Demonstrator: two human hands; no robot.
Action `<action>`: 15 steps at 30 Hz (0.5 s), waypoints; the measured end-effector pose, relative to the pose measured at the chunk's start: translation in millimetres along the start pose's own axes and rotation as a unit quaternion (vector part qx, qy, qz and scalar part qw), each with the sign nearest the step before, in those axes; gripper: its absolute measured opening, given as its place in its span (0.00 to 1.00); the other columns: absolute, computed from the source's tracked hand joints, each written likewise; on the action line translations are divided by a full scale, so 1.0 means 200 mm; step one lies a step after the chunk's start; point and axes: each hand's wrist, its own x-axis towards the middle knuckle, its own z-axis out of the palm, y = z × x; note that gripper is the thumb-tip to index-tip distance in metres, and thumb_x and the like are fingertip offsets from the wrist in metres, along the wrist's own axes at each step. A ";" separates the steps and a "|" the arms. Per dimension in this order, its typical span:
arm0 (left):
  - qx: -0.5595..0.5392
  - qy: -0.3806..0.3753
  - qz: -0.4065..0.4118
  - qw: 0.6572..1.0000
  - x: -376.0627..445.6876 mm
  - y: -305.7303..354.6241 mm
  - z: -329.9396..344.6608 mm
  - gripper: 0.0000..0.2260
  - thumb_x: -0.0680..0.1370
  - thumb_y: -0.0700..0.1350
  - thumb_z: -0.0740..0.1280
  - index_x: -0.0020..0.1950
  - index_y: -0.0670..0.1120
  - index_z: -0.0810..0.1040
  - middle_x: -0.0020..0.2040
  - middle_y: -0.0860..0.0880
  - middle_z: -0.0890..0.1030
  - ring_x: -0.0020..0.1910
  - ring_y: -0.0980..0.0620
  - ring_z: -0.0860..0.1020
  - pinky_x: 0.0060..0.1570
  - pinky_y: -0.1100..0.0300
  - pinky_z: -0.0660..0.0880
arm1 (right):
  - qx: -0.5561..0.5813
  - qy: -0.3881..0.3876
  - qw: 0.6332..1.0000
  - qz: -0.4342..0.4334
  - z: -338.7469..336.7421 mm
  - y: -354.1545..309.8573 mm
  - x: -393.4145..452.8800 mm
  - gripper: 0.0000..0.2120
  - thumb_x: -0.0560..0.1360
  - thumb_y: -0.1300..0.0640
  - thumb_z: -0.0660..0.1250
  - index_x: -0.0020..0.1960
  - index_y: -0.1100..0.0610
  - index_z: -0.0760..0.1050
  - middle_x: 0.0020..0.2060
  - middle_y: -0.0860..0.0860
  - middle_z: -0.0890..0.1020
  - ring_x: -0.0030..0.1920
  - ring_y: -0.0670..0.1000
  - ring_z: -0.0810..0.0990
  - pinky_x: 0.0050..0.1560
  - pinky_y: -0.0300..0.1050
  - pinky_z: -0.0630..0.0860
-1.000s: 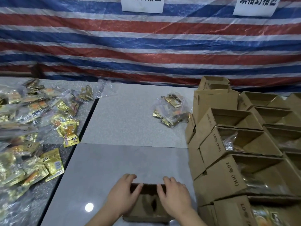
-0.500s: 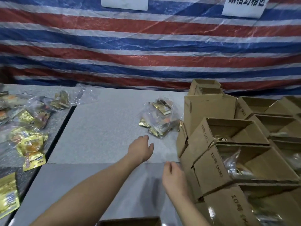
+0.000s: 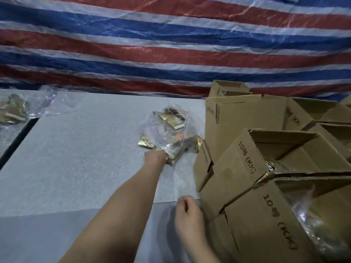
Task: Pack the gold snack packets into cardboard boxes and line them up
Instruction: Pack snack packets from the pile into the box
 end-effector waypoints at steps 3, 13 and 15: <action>0.037 0.004 -0.028 0.999 0.05 -0.06 -0.03 0.18 0.78 0.37 0.60 0.67 0.33 0.73 0.62 0.36 0.77 0.61 0.39 0.77 0.51 0.52 0.79 | 0.012 -0.012 1.000 0.006 -0.01 0.03 0.00 0.13 0.82 0.55 0.57 0.41 0.53 0.73 0.39 0.50 0.79 0.41 0.48 0.76 0.41 0.41 0.70; -0.024 0.049 0.137 0.989 -0.40 -0.16 -0.33 0.08 0.80 0.40 0.57 0.41 0.45 0.66 0.39 0.43 0.72 0.39 0.47 0.73 0.41 0.45 0.77 | 0.057 -0.009 0.993 0.105 -0.03 -0.01 -0.01 0.11 0.80 0.57 0.61 0.41 0.59 0.76 0.39 0.56 0.79 0.45 0.57 0.77 0.45 0.47 0.69; -0.052 0.038 0.147 0.987 -0.54 -0.18 -0.43 0.09 0.81 0.39 0.58 0.40 0.44 0.66 0.39 0.42 0.72 0.40 0.46 0.72 0.44 0.42 0.76 | 0.092 -0.019 0.987 0.133 -0.02 -0.05 -0.02 0.11 0.81 0.55 0.60 0.43 0.57 0.75 0.45 0.60 0.80 0.48 0.58 0.77 0.50 0.48 0.71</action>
